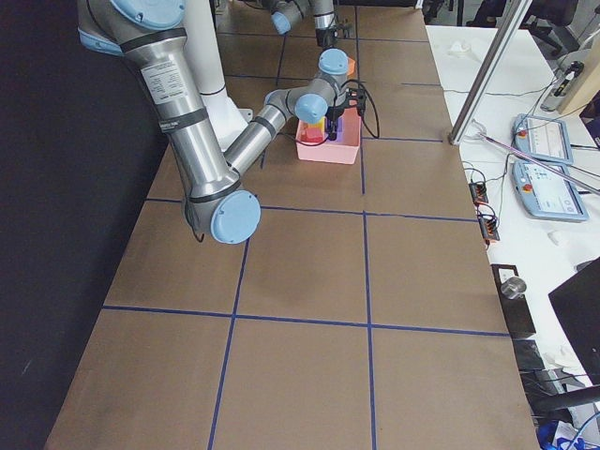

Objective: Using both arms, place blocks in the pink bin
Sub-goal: 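Carry purple cube into bin with right gripper while left reaches orange cube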

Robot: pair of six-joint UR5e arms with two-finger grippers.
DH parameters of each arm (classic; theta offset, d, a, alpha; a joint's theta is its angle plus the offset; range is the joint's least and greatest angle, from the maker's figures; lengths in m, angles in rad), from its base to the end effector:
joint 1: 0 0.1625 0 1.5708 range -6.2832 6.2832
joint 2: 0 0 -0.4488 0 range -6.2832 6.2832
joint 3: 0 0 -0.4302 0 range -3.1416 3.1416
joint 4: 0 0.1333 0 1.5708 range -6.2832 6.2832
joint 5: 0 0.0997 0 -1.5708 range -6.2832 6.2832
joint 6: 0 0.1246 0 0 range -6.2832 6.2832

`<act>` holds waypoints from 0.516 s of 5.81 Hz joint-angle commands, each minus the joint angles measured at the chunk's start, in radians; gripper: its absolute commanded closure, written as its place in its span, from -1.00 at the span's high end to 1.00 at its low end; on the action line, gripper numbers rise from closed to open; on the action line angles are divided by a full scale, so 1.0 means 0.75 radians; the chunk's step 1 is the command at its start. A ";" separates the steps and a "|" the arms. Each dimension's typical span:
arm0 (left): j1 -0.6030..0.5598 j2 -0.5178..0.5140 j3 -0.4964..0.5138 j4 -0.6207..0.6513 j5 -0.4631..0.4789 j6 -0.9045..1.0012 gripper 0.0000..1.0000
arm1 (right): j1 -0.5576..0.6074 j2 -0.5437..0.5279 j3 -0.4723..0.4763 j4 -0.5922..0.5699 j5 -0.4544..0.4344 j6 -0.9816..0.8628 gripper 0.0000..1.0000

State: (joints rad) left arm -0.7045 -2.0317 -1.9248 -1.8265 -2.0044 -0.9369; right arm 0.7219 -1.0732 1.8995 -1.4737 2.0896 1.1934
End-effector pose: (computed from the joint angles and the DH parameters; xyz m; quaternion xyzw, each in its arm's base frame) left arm 0.4365 -0.4773 0.2182 0.1639 0.5055 0.0800 0.8433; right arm -0.4422 -0.4846 0.2262 0.0291 -0.4871 0.0357 0.8721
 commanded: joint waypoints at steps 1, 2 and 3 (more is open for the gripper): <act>-0.166 0.174 0.006 -0.023 -0.168 0.388 0.99 | -0.166 0.213 -0.230 -0.001 -0.202 0.237 -1.00; -0.236 0.227 0.022 -0.023 -0.225 0.550 0.99 | -0.195 0.248 -0.333 0.003 -0.255 0.249 -1.00; -0.281 0.275 0.034 -0.025 -0.244 0.704 0.99 | -0.202 0.251 -0.399 0.052 -0.262 0.262 -0.98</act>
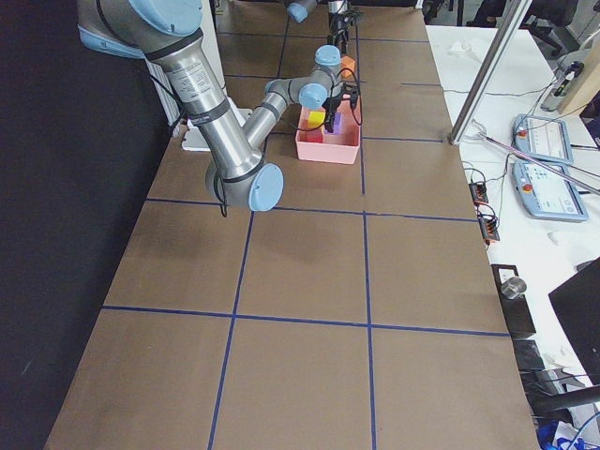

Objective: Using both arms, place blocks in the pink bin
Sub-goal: 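Carry purple cube into bin with right gripper while left reaches orange cube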

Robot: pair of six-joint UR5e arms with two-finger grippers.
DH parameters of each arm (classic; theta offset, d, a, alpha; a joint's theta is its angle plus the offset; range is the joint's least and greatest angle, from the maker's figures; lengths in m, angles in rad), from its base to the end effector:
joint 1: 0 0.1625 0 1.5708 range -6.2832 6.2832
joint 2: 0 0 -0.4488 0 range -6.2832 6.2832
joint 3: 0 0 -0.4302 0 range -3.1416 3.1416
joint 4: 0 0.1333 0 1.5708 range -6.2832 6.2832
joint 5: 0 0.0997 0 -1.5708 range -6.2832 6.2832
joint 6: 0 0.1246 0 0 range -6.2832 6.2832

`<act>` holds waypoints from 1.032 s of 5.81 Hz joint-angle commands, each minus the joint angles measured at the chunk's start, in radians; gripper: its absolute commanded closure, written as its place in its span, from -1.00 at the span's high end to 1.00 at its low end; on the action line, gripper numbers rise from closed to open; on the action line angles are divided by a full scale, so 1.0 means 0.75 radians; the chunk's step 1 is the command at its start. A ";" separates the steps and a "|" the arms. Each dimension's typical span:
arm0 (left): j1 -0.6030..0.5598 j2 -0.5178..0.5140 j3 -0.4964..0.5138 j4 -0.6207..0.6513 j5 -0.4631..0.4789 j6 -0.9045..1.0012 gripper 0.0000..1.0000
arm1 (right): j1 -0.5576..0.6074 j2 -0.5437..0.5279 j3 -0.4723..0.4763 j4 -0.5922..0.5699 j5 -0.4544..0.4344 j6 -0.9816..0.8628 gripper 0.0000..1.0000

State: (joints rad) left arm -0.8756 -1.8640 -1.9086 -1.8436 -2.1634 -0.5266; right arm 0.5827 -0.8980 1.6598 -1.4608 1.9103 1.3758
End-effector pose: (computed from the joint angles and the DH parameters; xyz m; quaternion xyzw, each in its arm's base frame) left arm 0.3482 -0.5169 0.3240 0.1914 0.4547 0.1995 0.8466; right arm -0.5716 -0.4866 0.2158 0.0161 -0.4431 0.1021 0.8905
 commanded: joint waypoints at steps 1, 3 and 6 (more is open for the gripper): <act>-0.076 0.057 0.045 0.000 -0.032 0.219 0.99 | -0.032 0.029 -0.134 0.070 -0.043 0.021 -0.95; -0.129 0.056 0.170 -0.004 -0.032 0.401 0.99 | -0.039 0.044 -0.194 0.068 -0.048 0.017 0.71; -0.133 0.051 0.392 -0.086 -0.032 0.541 1.00 | 0.006 -0.029 0.062 0.024 -0.017 0.004 1.00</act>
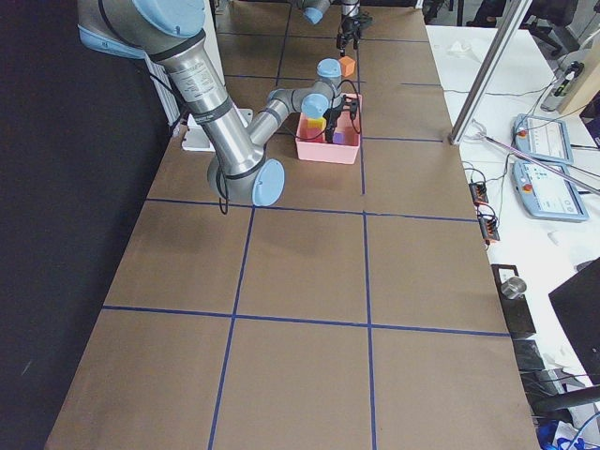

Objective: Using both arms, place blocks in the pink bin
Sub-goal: 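Release purple cube, lift right gripper while left grasps orange cube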

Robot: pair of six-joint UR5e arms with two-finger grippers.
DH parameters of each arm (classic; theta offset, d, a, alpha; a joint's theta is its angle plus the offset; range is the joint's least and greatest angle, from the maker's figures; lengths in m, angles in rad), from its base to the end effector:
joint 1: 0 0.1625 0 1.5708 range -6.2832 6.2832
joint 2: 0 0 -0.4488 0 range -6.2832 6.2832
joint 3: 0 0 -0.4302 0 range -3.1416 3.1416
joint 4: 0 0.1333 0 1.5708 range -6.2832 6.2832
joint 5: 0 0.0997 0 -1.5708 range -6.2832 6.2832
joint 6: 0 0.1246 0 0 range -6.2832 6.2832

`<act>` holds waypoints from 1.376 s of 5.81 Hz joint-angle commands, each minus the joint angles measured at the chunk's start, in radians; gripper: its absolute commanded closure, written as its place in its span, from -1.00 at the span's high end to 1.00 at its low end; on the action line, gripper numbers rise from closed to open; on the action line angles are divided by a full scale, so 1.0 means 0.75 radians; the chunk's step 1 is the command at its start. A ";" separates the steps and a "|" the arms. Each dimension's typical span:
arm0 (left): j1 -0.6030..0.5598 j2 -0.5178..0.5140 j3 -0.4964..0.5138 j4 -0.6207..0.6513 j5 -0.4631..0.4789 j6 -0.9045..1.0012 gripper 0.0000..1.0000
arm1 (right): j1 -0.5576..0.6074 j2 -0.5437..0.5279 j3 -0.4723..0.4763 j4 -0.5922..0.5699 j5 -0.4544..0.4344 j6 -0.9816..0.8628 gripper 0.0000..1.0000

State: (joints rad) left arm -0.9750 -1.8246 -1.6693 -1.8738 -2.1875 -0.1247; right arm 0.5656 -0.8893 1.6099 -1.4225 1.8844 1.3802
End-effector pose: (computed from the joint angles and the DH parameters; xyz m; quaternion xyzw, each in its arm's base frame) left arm 0.3183 -0.5785 0.4683 0.1857 0.3770 0.3055 0.8544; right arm -0.5915 -0.4879 0.2276 0.0218 -0.4387 0.1024 0.8925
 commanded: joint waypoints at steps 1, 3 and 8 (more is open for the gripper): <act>0.003 -0.011 0.151 -0.121 0.000 -0.046 1.00 | 0.060 -0.153 0.312 -0.101 0.060 -0.003 1.00; 0.018 -0.015 0.188 -0.122 0.002 -0.085 1.00 | 0.092 -0.172 0.357 -0.102 0.083 -0.004 1.00; 0.107 -0.017 0.229 -0.122 0.008 -0.096 0.76 | 0.193 -0.258 0.481 -0.104 0.195 -0.006 1.00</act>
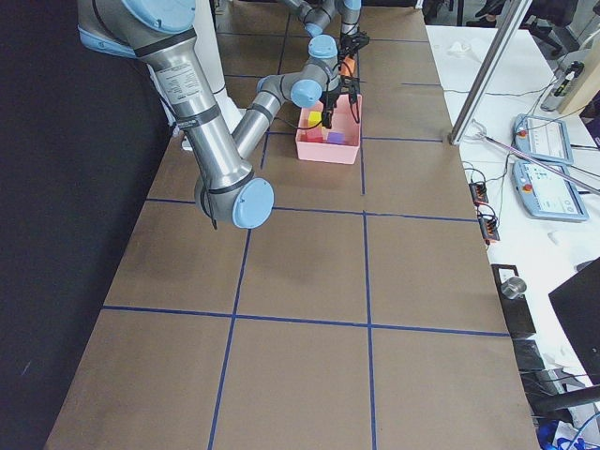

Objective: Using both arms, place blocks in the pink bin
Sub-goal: 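Release purple cube, lift right gripper while left grasps orange cube, then lower the orange cube into the bin with the left gripper and open it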

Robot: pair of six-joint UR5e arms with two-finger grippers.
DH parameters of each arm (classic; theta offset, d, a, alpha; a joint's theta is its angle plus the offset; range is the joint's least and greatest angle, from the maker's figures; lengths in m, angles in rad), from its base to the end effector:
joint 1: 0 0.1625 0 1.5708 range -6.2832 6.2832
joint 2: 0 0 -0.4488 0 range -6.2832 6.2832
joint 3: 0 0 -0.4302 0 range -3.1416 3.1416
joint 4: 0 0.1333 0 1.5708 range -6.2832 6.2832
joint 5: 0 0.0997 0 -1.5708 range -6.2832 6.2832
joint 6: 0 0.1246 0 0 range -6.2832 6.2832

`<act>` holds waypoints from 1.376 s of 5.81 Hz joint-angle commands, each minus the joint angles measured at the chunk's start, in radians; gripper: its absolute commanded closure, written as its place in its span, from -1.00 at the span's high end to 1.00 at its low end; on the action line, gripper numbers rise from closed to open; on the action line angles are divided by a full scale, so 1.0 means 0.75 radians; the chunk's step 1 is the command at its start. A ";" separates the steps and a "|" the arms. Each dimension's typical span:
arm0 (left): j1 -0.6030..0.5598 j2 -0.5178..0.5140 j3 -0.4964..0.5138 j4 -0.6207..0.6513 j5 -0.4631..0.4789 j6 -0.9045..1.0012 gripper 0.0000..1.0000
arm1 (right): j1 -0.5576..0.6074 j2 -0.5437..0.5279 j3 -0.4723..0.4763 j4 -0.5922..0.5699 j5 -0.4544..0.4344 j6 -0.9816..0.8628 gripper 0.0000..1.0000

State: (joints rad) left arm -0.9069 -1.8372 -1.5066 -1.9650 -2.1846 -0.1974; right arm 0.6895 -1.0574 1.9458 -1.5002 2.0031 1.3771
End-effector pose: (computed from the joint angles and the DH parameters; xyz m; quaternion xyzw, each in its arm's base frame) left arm 0.3701 -0.5729 0.5373 0.1340 0.3793 0.2970 0.8660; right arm -0.4435 -0.4707 0.2029 0.0205 -0.4887 0.1167 0.8644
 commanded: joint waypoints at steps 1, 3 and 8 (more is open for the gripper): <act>0.017 -0.009 0.009 -0.002 0.004 -0.001 -0.28 | 0.032 -0.038 0.038 0.000 0.037 -0.001 1.00; 0.017 -0.090 -0.123 0.016 -0.024 -0.266 -0.92 | 0.068 -0.221 0.188 0.002 0.070 -0.097 1.00; 0.320 -0.542 -0.123 0.020 0.101 -1.140 -0.89 | 0.199 -0.535 0.292 0.018 0.142 -0.417 1.00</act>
State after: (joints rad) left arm -0.7570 -2.2112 -1.6313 -1.9505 -2.2192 -1.0101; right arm 0.8357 -1.4430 2.1630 -1.4873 2.1099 1.0799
